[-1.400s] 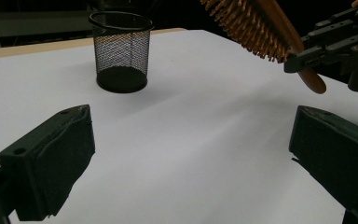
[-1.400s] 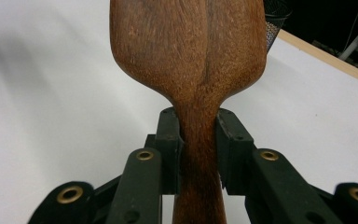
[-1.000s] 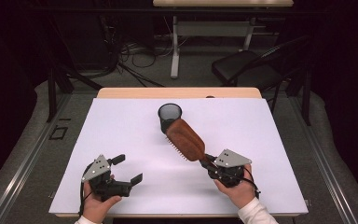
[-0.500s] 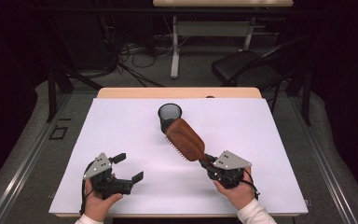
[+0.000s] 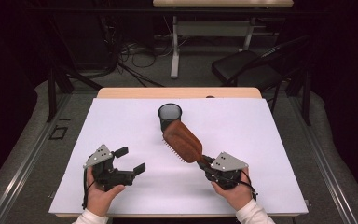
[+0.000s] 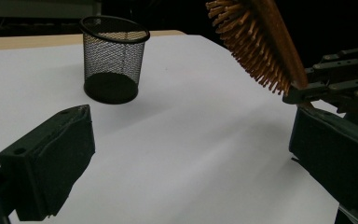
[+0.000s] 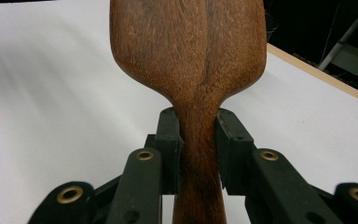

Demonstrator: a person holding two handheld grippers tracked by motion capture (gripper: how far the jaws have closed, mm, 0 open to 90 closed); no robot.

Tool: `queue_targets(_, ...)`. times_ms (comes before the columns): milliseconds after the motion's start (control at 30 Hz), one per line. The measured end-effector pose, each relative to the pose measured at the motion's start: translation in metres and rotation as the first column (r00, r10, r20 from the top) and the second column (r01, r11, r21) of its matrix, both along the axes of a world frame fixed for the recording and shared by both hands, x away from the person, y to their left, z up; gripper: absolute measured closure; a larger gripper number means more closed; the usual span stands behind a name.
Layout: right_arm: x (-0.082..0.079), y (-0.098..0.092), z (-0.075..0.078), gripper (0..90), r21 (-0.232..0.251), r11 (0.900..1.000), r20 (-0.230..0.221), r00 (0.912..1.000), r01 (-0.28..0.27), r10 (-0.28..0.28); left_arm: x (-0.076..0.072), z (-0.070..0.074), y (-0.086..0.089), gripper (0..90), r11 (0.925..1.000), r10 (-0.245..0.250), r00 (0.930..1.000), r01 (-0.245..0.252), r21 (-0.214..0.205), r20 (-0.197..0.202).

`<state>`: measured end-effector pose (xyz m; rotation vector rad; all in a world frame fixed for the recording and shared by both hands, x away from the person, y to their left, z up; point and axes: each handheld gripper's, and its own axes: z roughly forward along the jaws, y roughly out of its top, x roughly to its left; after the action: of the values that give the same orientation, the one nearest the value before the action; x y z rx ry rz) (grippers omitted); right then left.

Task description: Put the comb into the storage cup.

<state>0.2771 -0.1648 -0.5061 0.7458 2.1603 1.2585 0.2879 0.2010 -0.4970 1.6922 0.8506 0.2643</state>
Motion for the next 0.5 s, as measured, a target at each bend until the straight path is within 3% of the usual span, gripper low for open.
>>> queue_targets(233,-0.001,0.0,0.0,72.6,0.003,1.0,0.004,1.0,0.001,-0.001,0.004,0.011,-0.012,0.4,0.9997,-0.022,0.9998,0.022,0.003,0.002)
queue_targets(500,-0.002,0.001,0.001,72.7,0.001,1.0,0.011,0.9999,0.002,-0.002,0.011,0.016,-0.024,0.4,0.9989,-0.047,0.9986,0.047,-0.008,-0.024)
